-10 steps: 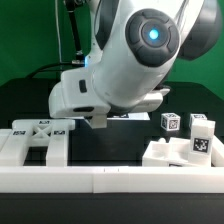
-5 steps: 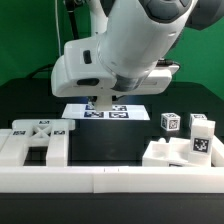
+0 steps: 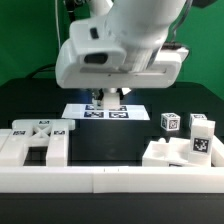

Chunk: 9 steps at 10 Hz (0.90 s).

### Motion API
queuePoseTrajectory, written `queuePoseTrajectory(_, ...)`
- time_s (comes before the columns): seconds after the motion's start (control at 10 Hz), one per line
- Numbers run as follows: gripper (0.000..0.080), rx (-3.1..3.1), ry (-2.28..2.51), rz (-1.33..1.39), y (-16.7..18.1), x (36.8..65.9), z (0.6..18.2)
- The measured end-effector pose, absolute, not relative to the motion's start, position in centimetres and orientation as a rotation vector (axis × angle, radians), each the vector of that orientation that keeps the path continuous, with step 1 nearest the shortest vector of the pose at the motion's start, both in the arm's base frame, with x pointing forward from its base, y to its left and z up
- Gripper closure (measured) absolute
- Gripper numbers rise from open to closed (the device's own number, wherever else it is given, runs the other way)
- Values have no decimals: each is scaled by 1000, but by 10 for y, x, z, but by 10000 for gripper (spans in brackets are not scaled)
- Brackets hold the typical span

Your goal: Assemble chair

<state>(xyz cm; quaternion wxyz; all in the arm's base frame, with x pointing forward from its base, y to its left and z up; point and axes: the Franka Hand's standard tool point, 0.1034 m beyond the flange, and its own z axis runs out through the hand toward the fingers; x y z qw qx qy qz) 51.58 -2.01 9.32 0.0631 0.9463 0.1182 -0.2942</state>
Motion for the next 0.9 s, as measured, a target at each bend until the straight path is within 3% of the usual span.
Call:
queuePoseTrajectory(0.2, 509, 2895, 375, -742, -16, 531, 102)
queuePoseTrajectory(0.7, 509, 2990, 406, -235, -16, 545, 101)
queuePoseTrajectory(0.9, 509, 3030, 388, -72, 3, 568, 114)
